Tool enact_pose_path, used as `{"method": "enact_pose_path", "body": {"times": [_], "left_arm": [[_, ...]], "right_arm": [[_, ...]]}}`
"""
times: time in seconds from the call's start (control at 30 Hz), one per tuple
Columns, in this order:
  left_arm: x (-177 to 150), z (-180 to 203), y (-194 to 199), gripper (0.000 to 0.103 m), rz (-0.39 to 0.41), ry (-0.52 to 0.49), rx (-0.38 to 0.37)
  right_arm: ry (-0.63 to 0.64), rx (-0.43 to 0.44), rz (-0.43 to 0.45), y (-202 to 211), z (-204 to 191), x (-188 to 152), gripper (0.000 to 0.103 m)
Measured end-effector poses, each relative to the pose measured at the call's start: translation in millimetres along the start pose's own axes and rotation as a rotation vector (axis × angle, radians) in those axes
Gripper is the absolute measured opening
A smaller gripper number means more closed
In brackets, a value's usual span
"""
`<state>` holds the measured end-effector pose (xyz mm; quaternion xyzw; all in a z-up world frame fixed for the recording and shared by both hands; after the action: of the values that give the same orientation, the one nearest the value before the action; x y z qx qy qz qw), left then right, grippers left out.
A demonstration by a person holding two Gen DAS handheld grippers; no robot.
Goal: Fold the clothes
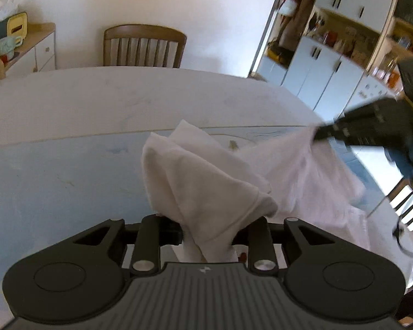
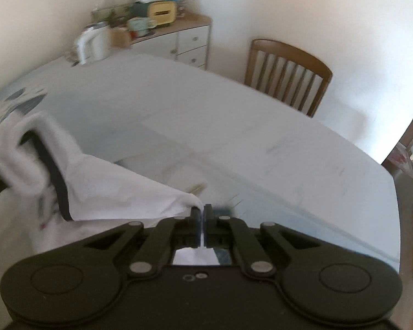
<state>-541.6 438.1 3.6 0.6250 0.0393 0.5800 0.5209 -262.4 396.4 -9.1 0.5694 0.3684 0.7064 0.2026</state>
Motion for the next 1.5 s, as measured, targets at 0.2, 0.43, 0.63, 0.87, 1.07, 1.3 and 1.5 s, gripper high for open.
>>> {"method": "enact_pose_path", "body": {"times": [0.2,0.43,0.63,0.87,1.07,1.3,1.5], "left_arm": [[20,-5,-35,0.045,-0.035,0.035,0.101],[37,-20,-66,0.045,-0.065,0.124,0.230],[30,-15,-65,0.056,-0.092,0.148,0.278],[24,-5,-68,0.064,-0.124,0.183,0.260],[14,10,-68,0.066,-0.132,0.162,0.197],[3,17,-57,0.066,-0.123,0.136,0.131],[-11,13,-49,0.066,-0.137,0.125,0.061]], "right_arm": [[-0.012,-0.023,-0.014,-50,54,16,0.091],[-0.001,-0.076,-0.077,-105,98,8,0.090],[-0.030,-0.164,-0.098,-122,131,-3,0.103],[-0.091,-0.067,-0.089,-92,131,-10,0.103],[-0.080,0.000,-0.030,-27,93,-32,0.103],[-0.101,0.074,-0.060,32,18,-67,0.103],[-0.115,0.065,-0.150,49,-71,-103,0.103]]}}
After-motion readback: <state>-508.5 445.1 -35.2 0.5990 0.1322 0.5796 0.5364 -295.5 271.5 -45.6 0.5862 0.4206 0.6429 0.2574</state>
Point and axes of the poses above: each gripper's, at about its wrist camera, not at the fingertips, and y roughly against the way its jaws point, z to its right, x to its top, the point moved 1 cm from there along -y, roughly the way its jaws point, and after that the axes turned 1 degree about y, right-handed, at the moved point
